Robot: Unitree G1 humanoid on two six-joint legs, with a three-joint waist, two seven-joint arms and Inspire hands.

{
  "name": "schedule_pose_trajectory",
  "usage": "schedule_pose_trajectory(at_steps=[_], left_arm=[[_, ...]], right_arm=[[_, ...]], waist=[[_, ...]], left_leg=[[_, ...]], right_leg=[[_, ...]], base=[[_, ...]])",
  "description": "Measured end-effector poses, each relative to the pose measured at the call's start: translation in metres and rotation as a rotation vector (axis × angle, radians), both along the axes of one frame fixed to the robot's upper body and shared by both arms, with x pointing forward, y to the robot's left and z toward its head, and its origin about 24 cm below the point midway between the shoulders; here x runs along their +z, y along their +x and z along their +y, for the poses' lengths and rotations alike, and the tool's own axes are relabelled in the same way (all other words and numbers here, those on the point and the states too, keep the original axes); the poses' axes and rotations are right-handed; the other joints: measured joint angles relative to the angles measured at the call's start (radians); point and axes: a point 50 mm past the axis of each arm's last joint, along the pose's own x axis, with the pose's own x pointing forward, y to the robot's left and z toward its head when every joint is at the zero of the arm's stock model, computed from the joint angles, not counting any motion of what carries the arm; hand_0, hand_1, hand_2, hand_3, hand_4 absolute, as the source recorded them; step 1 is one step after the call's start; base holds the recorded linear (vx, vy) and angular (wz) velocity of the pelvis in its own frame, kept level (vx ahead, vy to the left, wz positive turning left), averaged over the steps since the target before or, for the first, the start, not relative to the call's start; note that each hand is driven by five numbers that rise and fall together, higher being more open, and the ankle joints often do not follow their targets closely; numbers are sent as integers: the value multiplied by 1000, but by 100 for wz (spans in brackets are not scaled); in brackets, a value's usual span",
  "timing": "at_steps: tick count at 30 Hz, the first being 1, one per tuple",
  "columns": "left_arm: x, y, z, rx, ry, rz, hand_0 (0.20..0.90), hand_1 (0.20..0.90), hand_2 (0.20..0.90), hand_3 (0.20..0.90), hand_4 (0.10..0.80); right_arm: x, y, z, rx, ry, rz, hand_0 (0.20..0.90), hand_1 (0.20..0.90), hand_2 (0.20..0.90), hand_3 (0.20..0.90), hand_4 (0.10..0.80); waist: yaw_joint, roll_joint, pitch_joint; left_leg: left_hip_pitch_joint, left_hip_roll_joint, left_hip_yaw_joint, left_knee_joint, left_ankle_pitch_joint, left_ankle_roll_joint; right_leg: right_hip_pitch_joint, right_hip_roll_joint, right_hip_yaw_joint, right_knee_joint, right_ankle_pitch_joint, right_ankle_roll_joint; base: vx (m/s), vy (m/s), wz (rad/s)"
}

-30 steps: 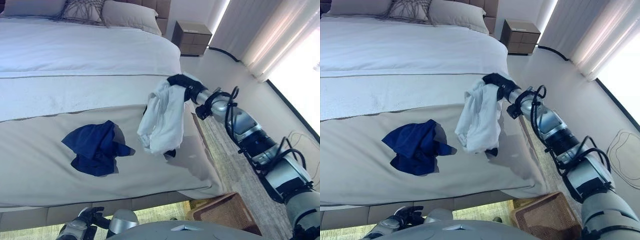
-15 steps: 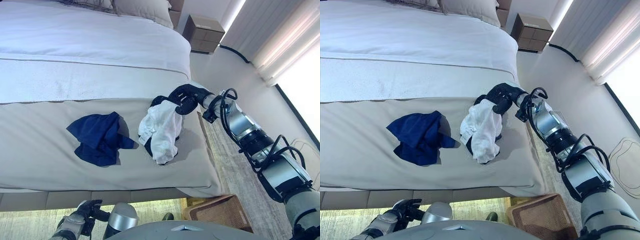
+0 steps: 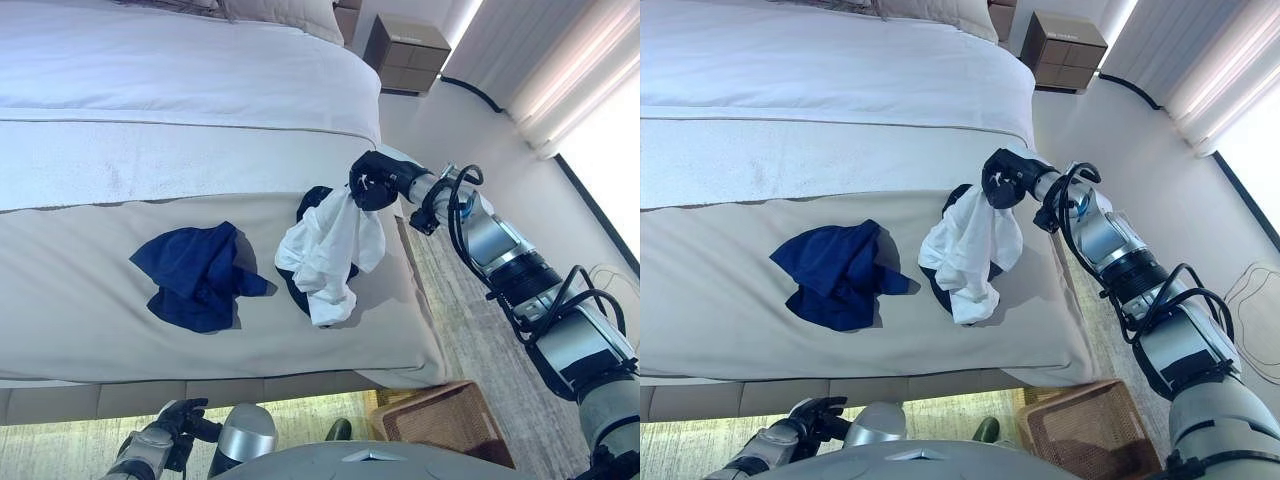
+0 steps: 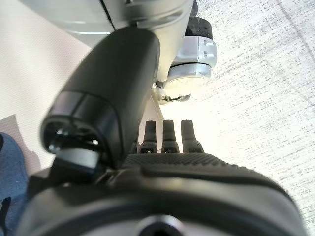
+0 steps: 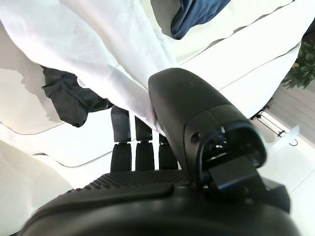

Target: Pick up the clothes from the bed and place them into the basket

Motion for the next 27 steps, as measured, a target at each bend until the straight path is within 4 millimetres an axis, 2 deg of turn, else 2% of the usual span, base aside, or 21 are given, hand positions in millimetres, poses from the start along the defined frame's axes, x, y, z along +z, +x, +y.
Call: schedule_pose_trajectory(at_steps=[5,7,10,12,16,19,22,27], left_arm=[[2,5,1,-4,2,-16,900,900,900,900,800],[2,6,0,-5,2,-20,900,900,900,900,800],[2,6,1,0,2,-30,900,900,900,900,800],[2,3,2,9,2,-26,900,900,900,900,800],[-1,-8,4,24,4,1,900,900,900,900,800],[-3,-16,6,37,7,29,900,900,900,900,800],[-3,-17,5,30,6,39,900,900,900,900,800],[-7,-17,-4,-1,-12,47,900,900,900,900,800]], right_arm=[[7,2,-3,-65,6,-119,300,300,300,200,100],[17,3,-10,-131,43,-215,300,300,300,200,100],[52,-1,-28,-256,177,-436,300,300,300,200,100],[84,-10,-49,-339,278,-590,300,300,300,200,100],[156,-38,-90,-514,451,-952,300,300,300,200,100],[197,-59,-114,-605,507,-1145,300,300,300,200,100],[220,-78,-129,-656,533,-1290,300,300,300,200,100],[227,-89,-136,-668,517,-1380,300,300,300,200,100]], waist=[[-1,-1,25],[-2,-2,27],[-3,-4,34],[-7,-4,34],[-47,-4,34],[-93,-2,32],[-143,9,24],[-213,53,-39]], left_leg=[[-4,0,-6,0,-2,-2],[-8,0,-10,0,1,1],[-10,1,-10,0,3,4],[-8,0,-9,0,3,4],[15,-1,17,0,-4,8],[38,0,49,0,-10,12],[59,2,84,0,-18,18],[76,2,133,-2,-35,22]], right_leg=[[0,0,0,0,0,0],[-3,2,-1,0,0,0],[-5,3,0,0,0,0],[-4,2,2,1,1,-1],[-1,-1,30,8,3,-3],[4,-2,57,10,5,-6],[1,-2,86,20,5,-6],[-13,0,136,22,5,-6]], base=[[-12,-16,2],[-38,-40,7],[-36,-17,1],[-20,8,0],[-16,58,-17],[-11,46,-34],[-17,18,-34],[-27,-15,-32]])
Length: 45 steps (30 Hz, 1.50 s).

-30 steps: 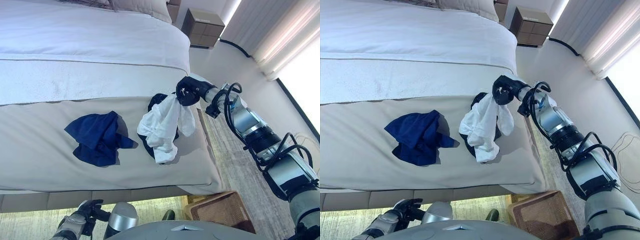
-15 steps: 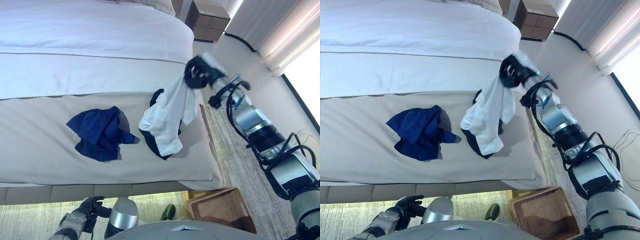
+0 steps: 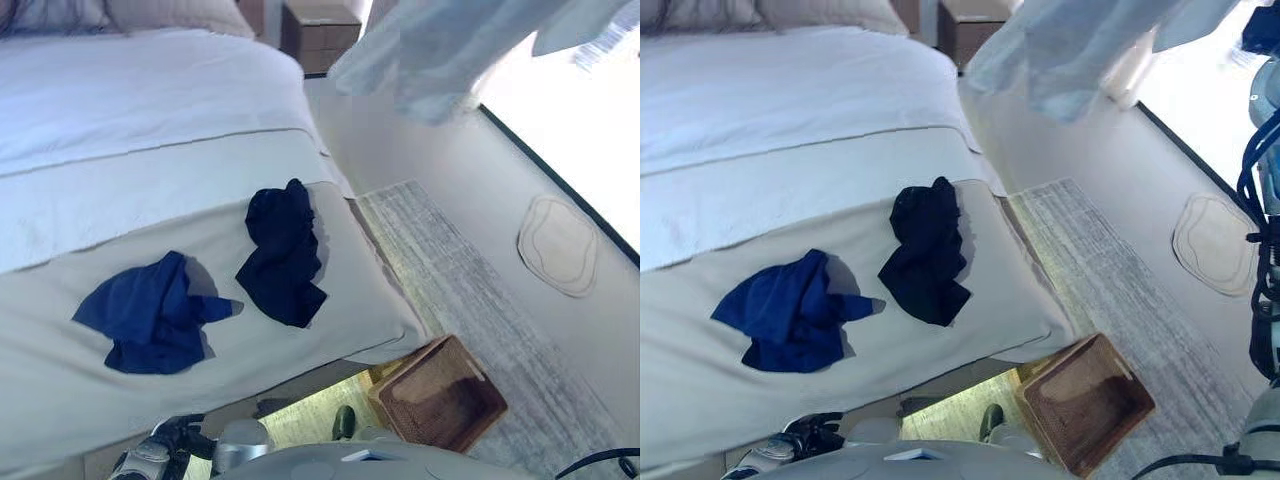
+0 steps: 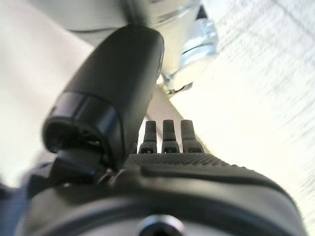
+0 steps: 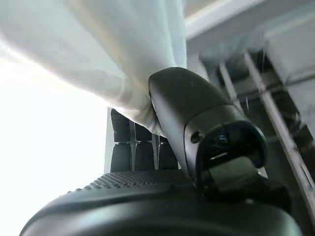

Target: Pick up the clothes from the bed and place them into the basket

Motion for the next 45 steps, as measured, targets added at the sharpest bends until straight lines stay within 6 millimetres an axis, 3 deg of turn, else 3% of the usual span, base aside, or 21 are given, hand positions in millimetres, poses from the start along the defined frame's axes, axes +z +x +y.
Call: schedule_pose_trajectory(at_steps=[4,10,14,18,21,25,27,30,32,35,36,42,45], left_arm=[[-2,1,-7,-51,-7,15,900,900,900,900,800],[-1,4,-9,-66,-18,17,900,900,900,900,800],[-1,7,-10,-73,-32,16,900,900,900,900,800],[0,7,-9,-75,-34,22,900,900,900,900,800],[0,8,-9,-78,-37,31,900,900,900,900,800],[0,10,-10,-92,-37,32,900,900,900,900,800],[-1,9,-11,-94,-40,32,900,900,900,900,800],[-3,12,-22,-103,-71,9,900,900,900,900,800],[-4,14,-27,-106,-83,-2,900,900,900,900,800],[-3,23,-35,-116,-100,-39,900,900,900,900,800],[0,33,-40,-127,-109,-85,900,900,900,900,800],[9,71,-71,-128,-198,-243,900,900,900,900,800],[10,78,-86,-125,-245,-284,900,900,900,900,800]], right_arm=[[0,-3,-4,-25,-6,-14,300,300,300,200,100],[-17,-2,-15,-66,-27,66,300,300,300,200,100],[-38,4,-22,-68,-46,200,300,300,300,200,100],[-71,13,-28,-34,-80,419,300,300,300,200,100],[-108,20,-32,3,-58,589,300,300,300,200,100],[-202,19,-32,31,-7,909,300,300,300,200,100],[-247,10,-30,36,43,1046,300,300,300,200,100],[-311,-14,-27,16,103,1264,300,300,300,200,100],[-331,-24,-26,3,120,1328,300,300,300,200,100],[-343,-29,-28,-44,99,1370,300,300,300,200,100],[-342,-28,-28,-70,89,1352,300,300,300,200,100],[-320,-10,-26,-97,65,1226,300,300,300,200,100],[-312,-4,-26,-107,60,1179,300,300,300,200,100]], waist=[[-37,28,-37],[-61,23,-63],[-88,12,-74],[-95,6,-79],[-114,4,-81],[-133,5,-81],[-146,11,-80],[-158,51,-72],[-168,73,-58],[-178,114,-33],[-182,133,-17],[-204,248,86],[-206,307,115]], left_leg=[[11,5,29,-4,-5,-5],[14,16,77,-4,-9,-6],[13,16,102,-4,-8,-9],[14,15,143,-4,-9,-9],[18,15,161,-4,-11,-7],[18,15,200,-4,-15,-7],[19,17,208,-4,-16,-7],[19,15,227,-4,-19,-6],[19,17,232,-4,-20,-6],[-1,15,245,-4,-20,-4],[-31,13,248,-4,-15,-2],[-91,-3,247,-4,1,6],[-93,-4,246,-4,-3,2]], right_leg=[[-10,8,37,-2,0,0],[-28,21,84,-21,-2,3],[-43,23,103,-19,5,11],[-64,27,144,-19,28,10],[-72,29,161,-16,36,12],[-94,34,199,-15,46,11],[-94,36,201,-16,46,11],[-110,38,228,-17,46,11],[-113,39,231,-17,43,15],[-143,38,244,-17,41,16],[-177,33,243,-17,38,12],[-237,17,245,-23,56,19],[-240,15,243,-25,56,19]], base=[[-28,-18,-29],[-32,-25,-25],[-40,-46,-15],[-43,-54,-29],[-32,-55,-21],[-13,-84,-28],[-14,-63,-9],[-35,-116,-22],[-83,-109,-12],[-227,-82,-17],[-257,-7,-13],[-108,11,-2],[26,-15,0]])
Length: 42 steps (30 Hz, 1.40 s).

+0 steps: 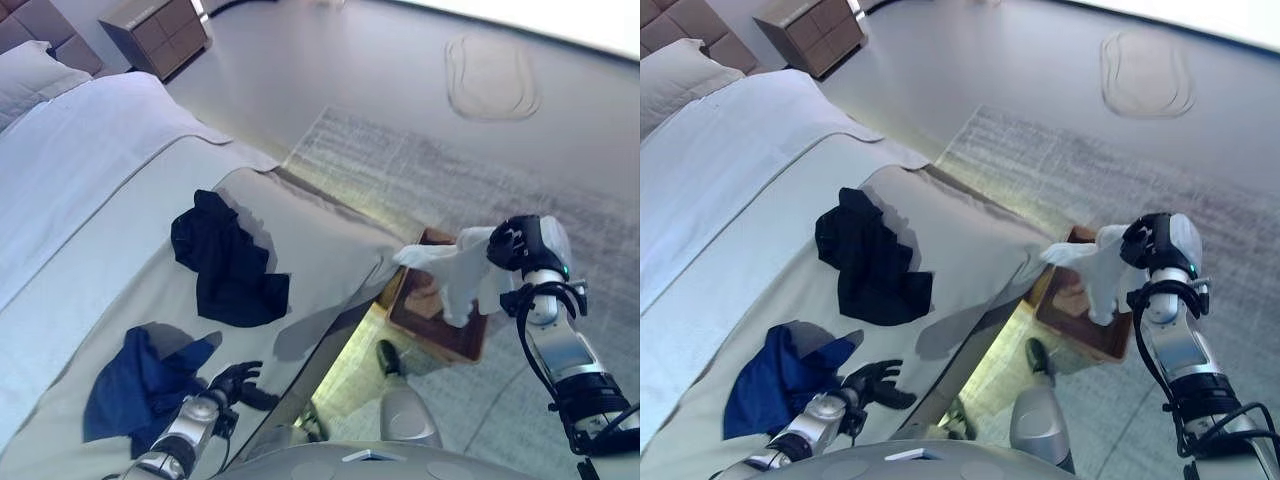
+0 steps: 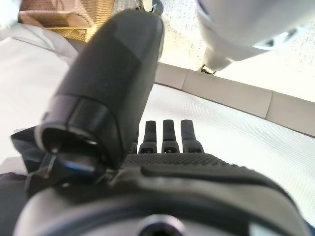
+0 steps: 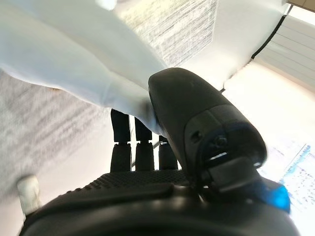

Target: Pick up the clothes from the bed and place them into the basket

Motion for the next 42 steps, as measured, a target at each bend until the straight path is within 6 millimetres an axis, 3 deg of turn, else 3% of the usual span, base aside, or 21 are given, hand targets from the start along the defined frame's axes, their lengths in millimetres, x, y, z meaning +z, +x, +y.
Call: schedule_pose_trajectory(at_steps=[3,7,11,12,19,24,28,33,38,42], left_arm=[[0,0,-4,10,-26,-11,900,900,900,900,800],[1,1,-5,3,-36,-14,900,900,900,900,800],[4,9,-8,-16,-44,-31,900,900,900,900,800],[7,15,-10,-35,-45,-47,900,900,900,900,800],[30,55,-26,-118,-68,-180,900,900,900,900,800],[41,70,-28,-112,-95,-247,900,900,900,900,800],[46,74,-32,-120,-118,-272,900,900,900,900,800],[46,72,-32,-105,-133,-269,900,900,900,900,800],[45,69,-31,-91,-138,-270,900,900,900,900,800],[38,58,-18,-2,-134,-239,900,900,900,900,800]], right_arm=[[3,0,0,-6,-9,-30,300,300,300,200,100],[5,0,-5,-24,-18,-32,300,300,300,200,100],[-3,5,-25,-127,-23,47,300,300,300,200,100],[-1,8,-33,-171,-27,73,900,900,900,900,800],[14,22,-73,-358,-22,217,900,900,900,900,800],[5,21,-78,-393,13,306,900,900,900,900,800],[14,28,-75,-388,26,241,900,900,900,900,800],[29,38,-61,-319,75,95,900,900,900,900,800],[39,32,-56,-294,110,-59,900,900,900,900,800],[61,25,-34,-217,58,-233,900,900,900,900,800]], waist=[[1,37,9],[4,49,19],[7,54,32],[7,61,45],[32,139,136],[58,141,134],[56,141,134],[60,136,138],[59,112,156],[36,53,198]], left_leg=[[-3,1,0,2,1,-4],[-3,3,0,5,4,-2],[-4,3,-3,5,5,-1],[-10,1,-3,5,5,-1],[-108,-19,-27,6,41,10],[-165,-24,-60,6,66,3],[-169,-35,-63,5,66,3],[-171,-36,-72,5,66,3],[-167,-31,-98,5,66,3],[-144,-27,-119,1,62,3]], right_leg=[[-6,3,-1,1,4,3],[-9,5,-2,3,10,-5],[-10,-1,-12,3,4,1],[-13,-5,-15,3,0,7],[-104,-24,-18,4,22,-10],[-162,-29,-19,8,34,-13],[-163,-39,-21,5,33,-13],[-157,-41,-28,4,34,-12],[-136,-36,-57,3,34,-12],[-100,-35,-78,3,34,-12]], base=[[30,-24,-4],[16,-33,-4],[-12,-33,3],[-69,-37,10],[-105,-59,4],[-28,-2,4],[29,47,3],[54,38,6],[72,15,17],[88,61,14]])
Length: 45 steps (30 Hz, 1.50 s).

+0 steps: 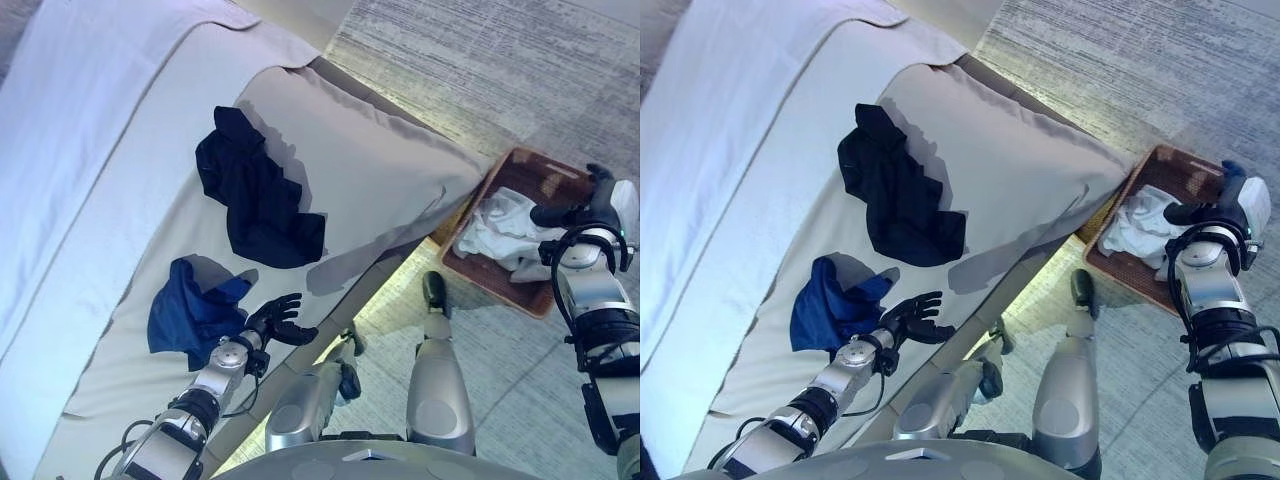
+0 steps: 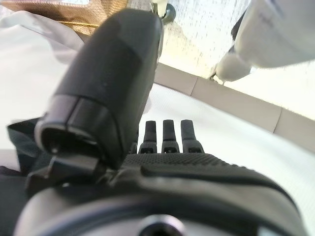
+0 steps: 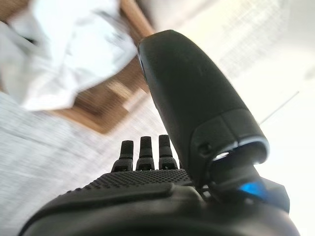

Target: Pick up the clothes from the bed and place them into the basket

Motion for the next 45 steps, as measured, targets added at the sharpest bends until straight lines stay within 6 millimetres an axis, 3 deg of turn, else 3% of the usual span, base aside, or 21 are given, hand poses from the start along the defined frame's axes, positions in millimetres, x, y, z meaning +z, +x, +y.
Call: schedule_pose_trajectory(at_steps=[5,8,13,16,20,22,25,27,29,33,37,40,45], left_arm=[[-7,-9,15,112,2,44,900,900,900,900,800],[-10,-13,22,166,3,55,900,900,900,900,800],[-22,-32,28,205,18,132,900,900,900,900,800],[-29,-43,33,217,34,183,900,900,900,900,800],[-25,-37,33,211,22,164,900,900,900,900,800],[-19,-26,32,182,33,135,900,900,900,900,800],[-11,-11,33,166,43,103,900,900,900,900,800],[-6,-5,42,165,73,93,900,900,900,900,800],[-4,-5,53,172,102,98,900,900,900,900,800],[0,-9,75,184,161,109,900,900,900,900,800],[4,-6,80,190,167,92,900,900,900,900,800],[4,-6,80,183,164,93,900,900,900,900,800],[12,3,73,140,157,42,900,900,900,900,800]], right_arm=[[40,-1,41,184,-229,-116,900,900,900,900,800],[48,3,56,323,-258,-69,900,900,900,900,800],[18,14,84,558,-246,148,900,900,900,900,800],[-3,31,107,645,-212,239,900,900,900,900,800],[-1,55,122,666,-231,278,900,900,900,900,800],[15,72,132,669,-255,261,900,900,900,900,800],[37,93,145,626,-341,234,900,900,900,900,800],[58,103,157,594,-507,222,900,900,900,900,800],[65,108,164,580,-560,234,900,900,900,900,800],[65,118,161,509,-592,385,900,900,900,900,800],[22,113,123,388,-539,873,900,900,900,900,800],[3,103,109,324,-427,1059,900,900,900,900,800],[16,100,99,257,-370,1197,900,900,900,900,800]], waist=[[1,-44,26],[32,-65,23],[95,-140,-12],[173,-194,-41],[264,-208,-48],[338,-210,-48],[400,-215,-46],[453,-227,-39],[482,-234,-35],[550,-257,-21],[629,-276,9],[655,-276,34],[688,-277,34]], left_leg=[[25,9,-34,-1,-9,-3],[27,14,-62,-1,-10,-5],[27,25,-135,4,1,-6],[13,26,-190,5,17,-11],[-25,8,-276,42,26,-14],[-53,0,-327,64,25,-15],[-103,-8,-385,106,23,-18],[-139,-10,-425,131,21,-21],[-157,-10,-448,143,6,-41],[-218,-22,-501,177,0,-45],[-264,-32,-548,179,12,-51],[-278,-42,-570,179,13,-55],[-279,-47,-591,175,15,-58]], right_leg=[[47,4,-32,0,-1,1],[68,6,-60,0,-2,1],[116,10,-138,0,-13,2],[136,9,-196,1,-19,-4],[168,-8,-279,2,-33,-7],[179,-11,-328,8,-41,-8],[182,-11,-385,9,-46,-2],[177,-7,-421,18,-56,-6],[173,-7,-439,41,-78,-6],[133,-21,-485,103,-118,-4],[107,-26,-501,116,-128,3],[105,-31,-524,118,-133,10],[114,-31,-548,118,-139,17]], base=[[61,83,19],[71,102,29],[79,105,45],[72,109,57],[66,51,78],[70,13,69],[25,-16,59],[87,-60,53],[60,-48,48],[17,-81,41],[12,-97,37],[11,-83,24],[10,-94,14]])
